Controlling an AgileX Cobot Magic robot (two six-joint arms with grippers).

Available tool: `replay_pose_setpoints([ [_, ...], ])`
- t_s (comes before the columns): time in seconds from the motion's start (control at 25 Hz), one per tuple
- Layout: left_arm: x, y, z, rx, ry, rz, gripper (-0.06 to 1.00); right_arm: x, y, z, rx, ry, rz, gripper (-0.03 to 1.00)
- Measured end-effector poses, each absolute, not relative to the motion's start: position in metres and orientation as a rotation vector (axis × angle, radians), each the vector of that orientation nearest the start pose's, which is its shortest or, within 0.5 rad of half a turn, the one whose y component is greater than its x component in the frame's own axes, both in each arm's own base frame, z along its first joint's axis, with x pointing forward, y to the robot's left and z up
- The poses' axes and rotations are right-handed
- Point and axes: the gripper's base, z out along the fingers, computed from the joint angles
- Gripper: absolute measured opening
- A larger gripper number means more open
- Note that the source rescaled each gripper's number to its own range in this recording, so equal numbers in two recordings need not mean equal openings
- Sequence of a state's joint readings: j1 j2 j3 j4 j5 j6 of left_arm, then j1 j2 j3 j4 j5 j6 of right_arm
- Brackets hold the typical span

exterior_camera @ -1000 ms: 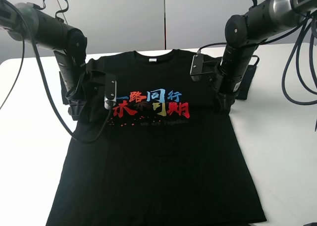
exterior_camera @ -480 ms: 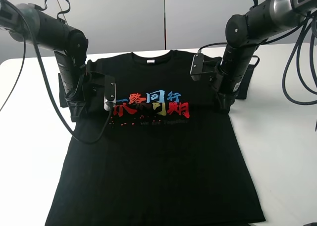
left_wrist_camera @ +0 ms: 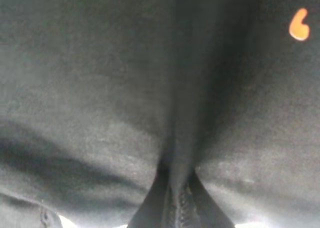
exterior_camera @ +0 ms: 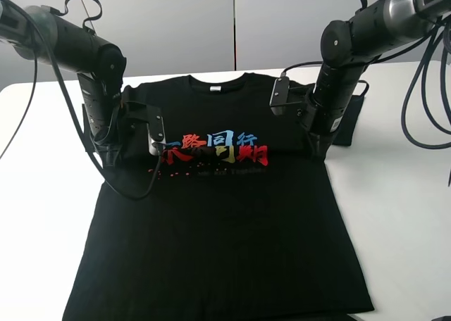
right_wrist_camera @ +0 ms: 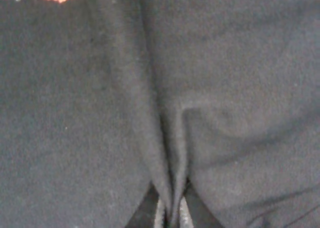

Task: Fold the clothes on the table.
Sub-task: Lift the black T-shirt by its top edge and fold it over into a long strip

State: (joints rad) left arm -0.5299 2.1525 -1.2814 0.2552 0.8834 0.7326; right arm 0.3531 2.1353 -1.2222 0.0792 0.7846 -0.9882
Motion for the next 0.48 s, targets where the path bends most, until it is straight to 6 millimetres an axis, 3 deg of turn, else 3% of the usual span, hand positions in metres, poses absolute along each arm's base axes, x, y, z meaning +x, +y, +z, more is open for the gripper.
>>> replay_pose_setpoints([
  [0.16,0.346,-0.179,0.100,1.985,2.458,0.350,0.01,0.351,0.134,0.092,-1.886,2.500,0.078,0.00],
  [0.24,0.361,-0.187,0.121,1.889,2.431,0.381,0.01,0.366,0.138,0.109,-1.873,2.437,0.013,0.00],
  [0.32,0.380,-0.195,0.158,1.777,2.378,0.425,0.01,0.389,0.142,0.150,-1.812,2.336,-0.100,0.00],
  [0.48,0.403,-0.206,0.251,1.539,2.229,0.464,0.01,0.421,0.142,0.260,-1.667,2.111,-0.400,0.00],
])
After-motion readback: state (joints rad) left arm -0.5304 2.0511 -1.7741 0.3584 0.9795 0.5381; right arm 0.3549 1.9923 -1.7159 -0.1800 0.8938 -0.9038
